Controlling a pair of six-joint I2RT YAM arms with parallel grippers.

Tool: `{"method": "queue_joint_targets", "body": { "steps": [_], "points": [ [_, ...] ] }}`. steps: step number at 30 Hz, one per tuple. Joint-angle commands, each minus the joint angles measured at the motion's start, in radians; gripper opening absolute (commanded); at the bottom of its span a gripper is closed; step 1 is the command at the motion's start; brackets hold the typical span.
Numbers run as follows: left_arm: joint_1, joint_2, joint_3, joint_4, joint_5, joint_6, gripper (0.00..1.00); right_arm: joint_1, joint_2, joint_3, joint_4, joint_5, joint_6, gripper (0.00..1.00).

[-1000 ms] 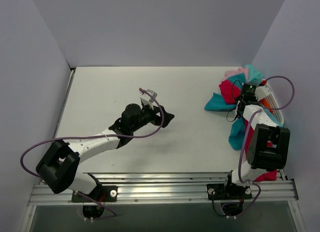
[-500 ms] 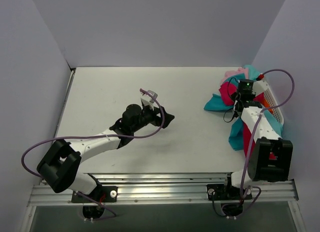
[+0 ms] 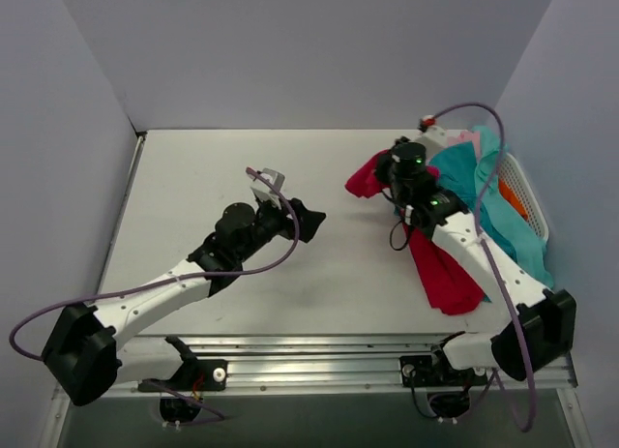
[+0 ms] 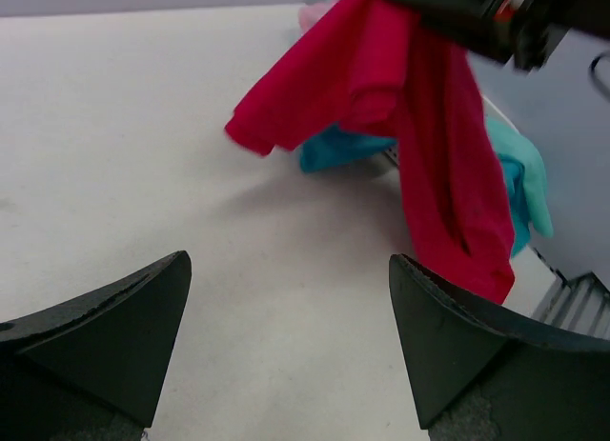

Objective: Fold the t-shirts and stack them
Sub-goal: Move the tshirt to the center of the board

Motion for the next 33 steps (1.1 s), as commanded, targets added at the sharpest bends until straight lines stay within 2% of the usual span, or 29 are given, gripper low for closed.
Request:
{"method": "queue_joint_targets", "body": {
  "steps": [1, 2, 3, 4, 5, 6, 8, 10, 19, 22, 25, 28, 33],
  "points": [
    [0.003, -0.178, -0.004, -0.126, -0.239, -0.036, 0.94, 0.26, 0.165, 0.127, 0.122, -0.027, -0.009, 0.0],
    [0.014, -0.213, -0.005, -0.196, -0.282, -0.054, 0.94, 0.3, 0.211, 0.215, 0.125, -0.052, -0.047, 0.0],
    [0.016, -0.246, -0.008, -0.229, -0.35, -0.059, 0.94, 0.331, 0.264, 0.266, 0.104, -0.119, -0.065, 0.09],
    [0.019, -0.319, -0.016, -0.258, -0.375, -0.059, 0.94, 0.369, 0.357, 0.318, 0.069, -0.134, -0.076, 0.36],
    [0.023, -0.354, -0.019, -0.307, -0.39, -0.055, 0.94, 0.385, 0.394, 0.366, 0.032, -0.127, -0.09, 0.86],
    [0.026, -0.384, -0.021, -0.33, -0.425, -0.05, 0.94, 0.394, 0.428, 0.432, -0.04, -0.071, -0.09, 0.99],
    [0.033, -0.454, -0.019, -0.425, -0.451, -0.042, 0.94, 0.403, 0.476, 0.44, -0.103, 0.003, -0.067, 1.0],
    [0.039, -0.49, -0.017, -0.468, -0.487, -0.044, 0.94, 0.391, 0.464, 0.374, -0.107, 0.077, -0.046, 1.0],
    [0.045, -0.438, -0.036, -0.577, -0.488, -0.09, 0.94, 0.344, 0.33, 0.083, -0.064, 0.163, -0.009, 1.0],
    [0.048, -0.444, -0.074, -0.58, -0.559, -0.102, 0.94, 0.337, 0.289, 0.0, -0.012, 0.163, 0.014, 1.0],
    [0.113, -0.412, -0.082, -0.599, -0.608, -0.157, 0.94, 0.333, 0.266, -0.101, 0.057, 0.145, 0.043, 1.0],
    [0.189, -0.369, -0.093, -0.599, -0.568, -0.217, 0.94, 0.331, 0.262, -0.176, 0.117, 0.115, 0.062, 1.0],
    [0.313, -0.236, -0.097, -0.544, -0.533, -0.21, 0.94, 0.341, 0.272, -0.259, 0.191, 0.043, 0.085, 0.99]
  ]
}}
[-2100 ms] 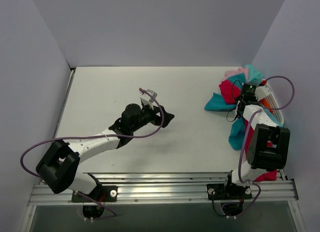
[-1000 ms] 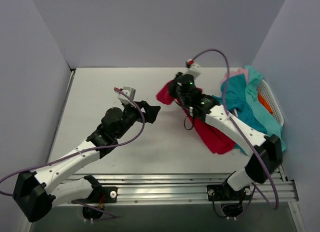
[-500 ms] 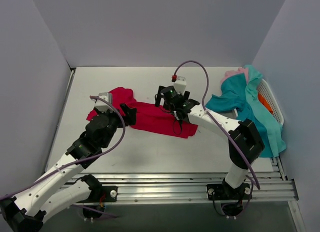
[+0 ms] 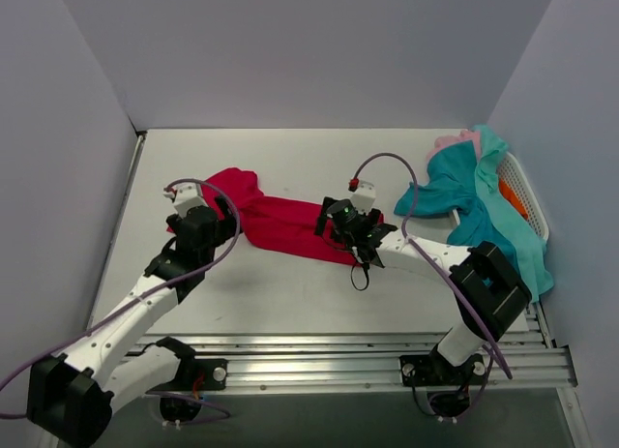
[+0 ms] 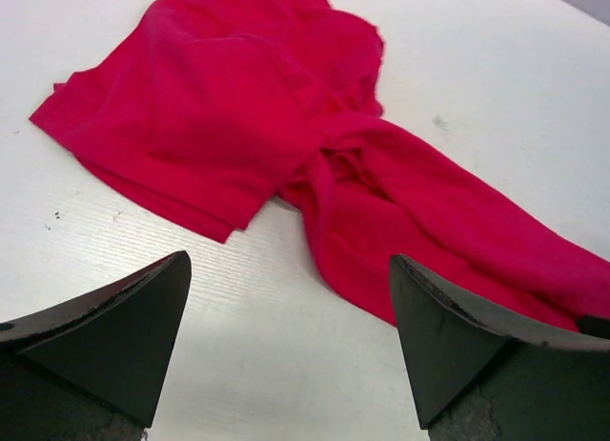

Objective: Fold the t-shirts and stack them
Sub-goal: Move the tshirt to the center of the board, then flatten the tshirt out

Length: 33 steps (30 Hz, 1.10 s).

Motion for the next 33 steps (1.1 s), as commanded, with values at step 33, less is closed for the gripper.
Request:
{"method": "queue_joint_targets", "body": {
  "steps": [33],
  "points": [
    [0.159, 0.636, 0.119, 0.303, 0.066, -0.05, 0.75, 0.021, -0.036, -0.107, 0.097, -0.031, 0.021, 0.99]
  ]
}}
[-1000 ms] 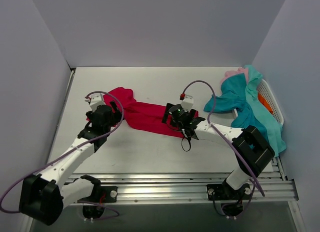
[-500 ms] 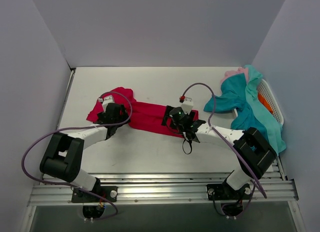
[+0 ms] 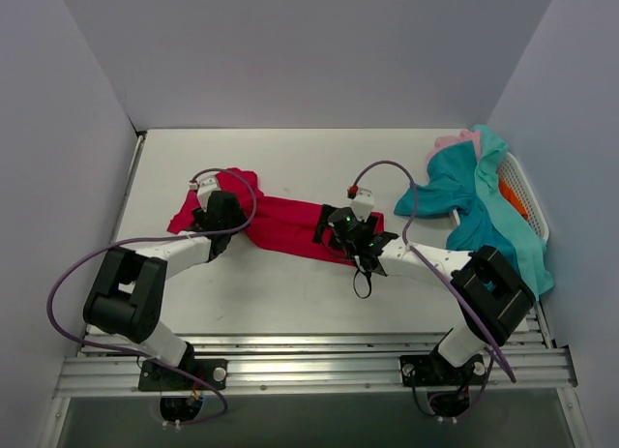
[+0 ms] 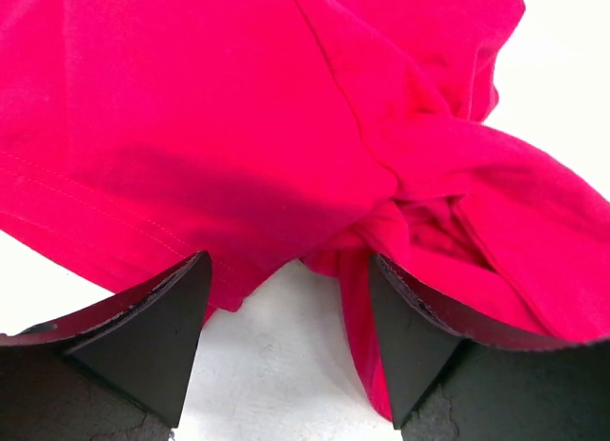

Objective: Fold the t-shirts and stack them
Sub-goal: Flatten the tshirt out

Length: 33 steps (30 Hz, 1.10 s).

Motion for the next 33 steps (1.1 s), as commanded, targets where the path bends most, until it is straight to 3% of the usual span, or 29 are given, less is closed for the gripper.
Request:
{"method": "queue_joint_targets", "body": {
  "steps": [1, 8, 19, 33],
  "points": [
    [0.0, 0.006, 0.046, -0.022, -0.06, -0.036, 0.75, 0.003, -0.008, -0.014, 0.008, 0.027, 0.003, 0.99],
    [-0.007, -0.028, 0.02, -0.083, -0.095, -0.089, 0.75, 0.001, 0.0, -0.026, 0.016, 0.027, 0.006, 0.99],
    [-0.018, 0.047, 0.05, -0.108, -0.135, -0.137, 0.73, 0.001, 0.006, -0.051, 0.038, 0.01, 0.005, 0.99],
    [-0.02, 0.078, 0.081, -0.148, -0.153, -0.151, 0.62, -0.004, -0.005, -0.074, 0.039, 0.018, 0.003, 0.99]
  ]
}}
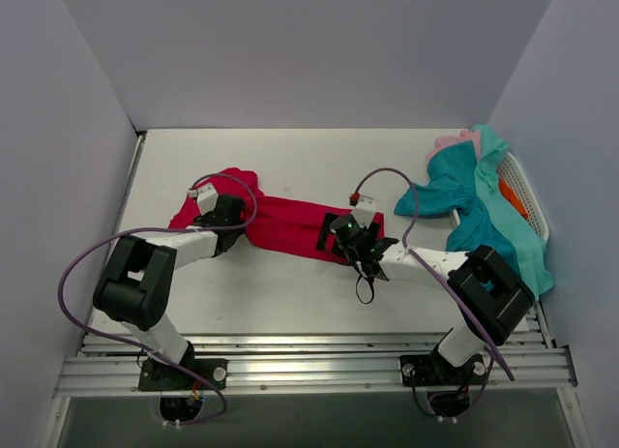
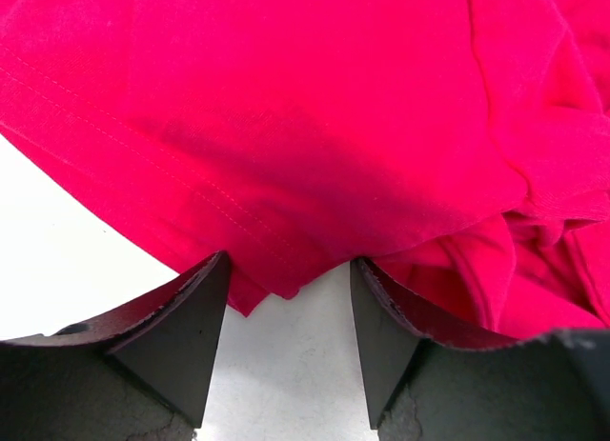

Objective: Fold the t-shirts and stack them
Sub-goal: Flatten the tshirt out

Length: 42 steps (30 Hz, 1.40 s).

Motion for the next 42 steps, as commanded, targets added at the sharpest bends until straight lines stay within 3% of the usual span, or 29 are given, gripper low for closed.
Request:
{"method": "queue_joint_targets", "body": {
  "steps": [1, 7, 12, 21, 22, 26, 31, 42],
  "points": [
    [-0.004, -0.017, 0.03, 0.003, -0.026, -0.014, 0.61, -0.001, -0.006, -0.01, 0.008, 0.02, -0.001, 0.99],
    [-0.003, -0.021, 0.032, -0.001, -0.031, -0.012, 0.52, -0.001, 0.002, -0.011, 0.011, 0.019, 0.002, 0.99],
    [-0.001, -0.017, 0.039, -0.007, -0.031, -0.009, 0.32, -0.003, 0.011, -0.011, 0.012, 0.019, 0.002, 0.99],
    [-0.003, -0.009, 0.047, -0.012, -0.034, -0.009, 0.16, -0.003, 0.016, -0.016, 0.011, 0.023, 0.005, 0.99],
    [-0.001, -0.009, 0.049, -0.013, -0.035, -0.009, 0.08, -0.003, 0.016, -0.016, 0.009, 0.023, 0.007, 0.99],
    [-0.003, -0.009, 0.047, -0.01, -0.041, -0.015, 0.02, -0.003, 0.013, -0.022, 0.011, 0.026, 0.007, 0.99],
    [-0.003, -0.036, 0.027, 0.019, -0.034, 0.011, 0.02, -0.003, -0.003, -0.025, -0.006, 0.04, 0.007, 0.99],
    [-0.001, -0.397, 0.0, -0.049, -0.072, 0.109, 0.02, -0.03, -0.131, -0.053, -0.063, 0.121, 0.011, 1.0]
  ]
}}
